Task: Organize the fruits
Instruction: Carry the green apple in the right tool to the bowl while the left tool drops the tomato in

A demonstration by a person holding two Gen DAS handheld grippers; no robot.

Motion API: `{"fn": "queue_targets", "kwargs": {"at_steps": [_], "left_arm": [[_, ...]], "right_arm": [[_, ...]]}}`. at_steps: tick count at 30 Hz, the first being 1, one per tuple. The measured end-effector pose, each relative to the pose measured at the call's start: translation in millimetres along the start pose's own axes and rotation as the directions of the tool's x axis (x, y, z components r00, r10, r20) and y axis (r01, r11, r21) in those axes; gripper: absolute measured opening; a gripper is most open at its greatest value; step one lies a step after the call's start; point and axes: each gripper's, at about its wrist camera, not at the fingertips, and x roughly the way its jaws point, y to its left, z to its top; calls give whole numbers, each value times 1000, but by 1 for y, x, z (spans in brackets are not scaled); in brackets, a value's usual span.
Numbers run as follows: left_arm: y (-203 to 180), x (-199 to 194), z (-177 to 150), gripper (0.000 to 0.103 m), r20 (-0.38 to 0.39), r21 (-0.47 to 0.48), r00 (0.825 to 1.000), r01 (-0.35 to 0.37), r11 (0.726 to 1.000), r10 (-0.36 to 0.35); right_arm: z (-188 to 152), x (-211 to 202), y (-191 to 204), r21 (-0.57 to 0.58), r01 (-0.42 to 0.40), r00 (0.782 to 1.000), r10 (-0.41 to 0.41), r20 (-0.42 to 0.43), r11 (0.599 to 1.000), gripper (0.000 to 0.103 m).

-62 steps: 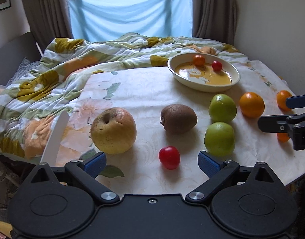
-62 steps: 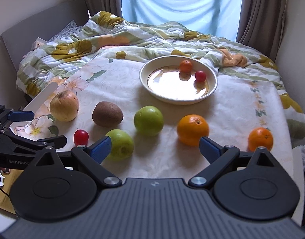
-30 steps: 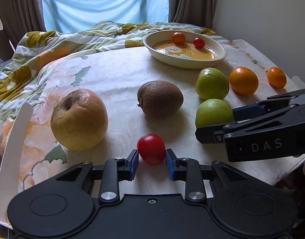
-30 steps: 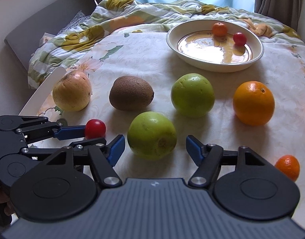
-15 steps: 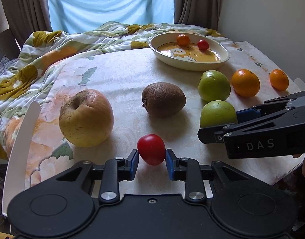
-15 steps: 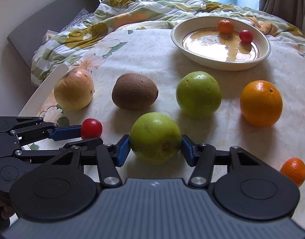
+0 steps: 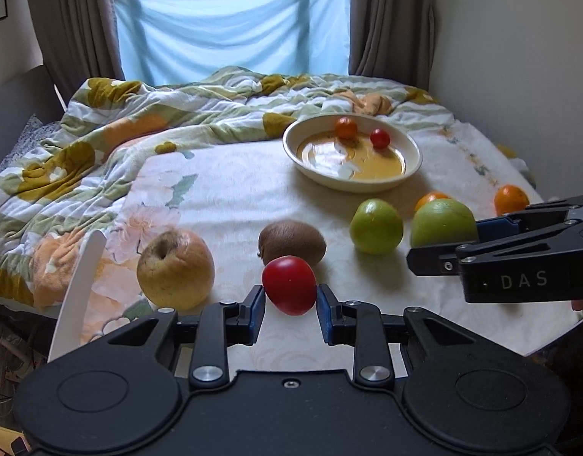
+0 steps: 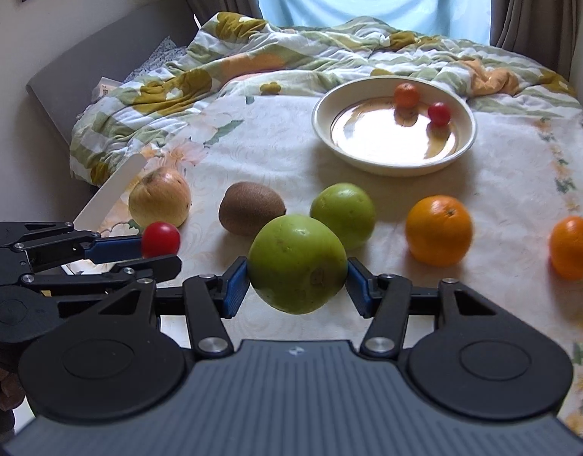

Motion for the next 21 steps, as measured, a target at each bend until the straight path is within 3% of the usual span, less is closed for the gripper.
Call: {"fn": "queue_targets", "kwargs": {"at_steps": [11, 21], "left_arm": [[-35, -31, 43, 32, 58, -29, 998, -25, 999, 27], [-47, -4, 99, 32, 68, -5, 998, -20, 1000, 20]], "right_arm": [[24, -60, -39, -64, 38, 999, -37, 14, 997, 70], [65, -78, -79, -98, 96, 994, -92, 51, 991, 70]]}}
